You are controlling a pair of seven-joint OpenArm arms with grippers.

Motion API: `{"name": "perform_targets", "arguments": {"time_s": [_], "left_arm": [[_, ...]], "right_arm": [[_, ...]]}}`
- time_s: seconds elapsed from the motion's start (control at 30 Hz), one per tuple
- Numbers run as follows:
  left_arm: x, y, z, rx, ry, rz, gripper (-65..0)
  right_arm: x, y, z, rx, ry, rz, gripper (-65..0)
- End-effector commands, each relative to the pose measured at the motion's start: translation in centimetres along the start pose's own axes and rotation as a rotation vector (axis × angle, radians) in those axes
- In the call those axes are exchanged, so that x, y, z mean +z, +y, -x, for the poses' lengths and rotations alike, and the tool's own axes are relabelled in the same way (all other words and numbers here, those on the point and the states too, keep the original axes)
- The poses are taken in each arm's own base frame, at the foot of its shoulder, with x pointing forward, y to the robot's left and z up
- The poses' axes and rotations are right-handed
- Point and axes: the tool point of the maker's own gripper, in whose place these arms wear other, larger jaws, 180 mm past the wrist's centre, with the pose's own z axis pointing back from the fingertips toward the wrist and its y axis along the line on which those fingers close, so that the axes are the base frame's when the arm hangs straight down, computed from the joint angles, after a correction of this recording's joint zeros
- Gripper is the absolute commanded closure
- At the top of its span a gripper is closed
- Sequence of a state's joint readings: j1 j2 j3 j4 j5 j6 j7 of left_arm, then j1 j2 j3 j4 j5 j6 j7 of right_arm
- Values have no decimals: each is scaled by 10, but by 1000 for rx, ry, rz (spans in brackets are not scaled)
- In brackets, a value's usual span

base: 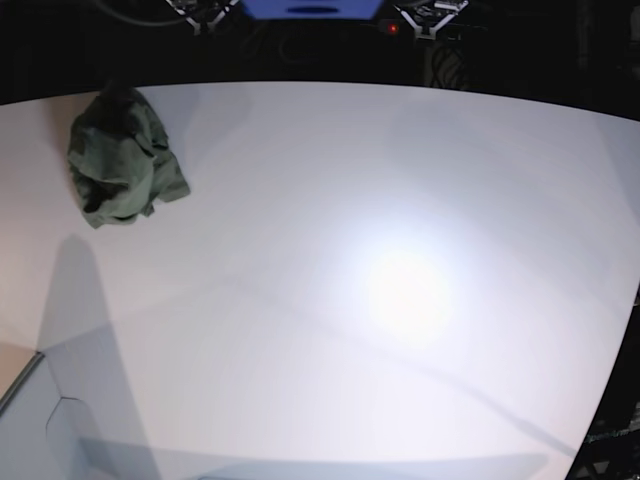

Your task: Layout the t-shirt on the table in an organized manner, then fold the t-shirt properly

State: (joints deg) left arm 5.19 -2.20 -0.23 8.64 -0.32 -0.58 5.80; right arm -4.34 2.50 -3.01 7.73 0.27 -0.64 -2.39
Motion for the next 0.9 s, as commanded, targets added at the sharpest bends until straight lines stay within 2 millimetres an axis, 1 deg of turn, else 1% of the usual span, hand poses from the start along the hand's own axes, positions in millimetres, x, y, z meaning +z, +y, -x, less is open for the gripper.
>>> {"name": "perform_targets", "arguments": {"time_s": [0.0,0.17,0.33,0.4,0.87], "left_arm": [[0,1,1,2,1,-7,-4],[0,1,1,2,1,-7,-4],[0,0,1,4,0,-7,-4],[0,0,1,4,0,-7,-4],[0,-1,0,4,-2,-5,-4]], "right_arm": [[0,3,0,-2,0,-16,0],[0,3,-1,-2,-2,-16,0],[1,2,-16,-2,-37,-15,0],[1,2,-14,-2,-32,-15,0],[1,1,-15,-2,-36,-13,0]]}}
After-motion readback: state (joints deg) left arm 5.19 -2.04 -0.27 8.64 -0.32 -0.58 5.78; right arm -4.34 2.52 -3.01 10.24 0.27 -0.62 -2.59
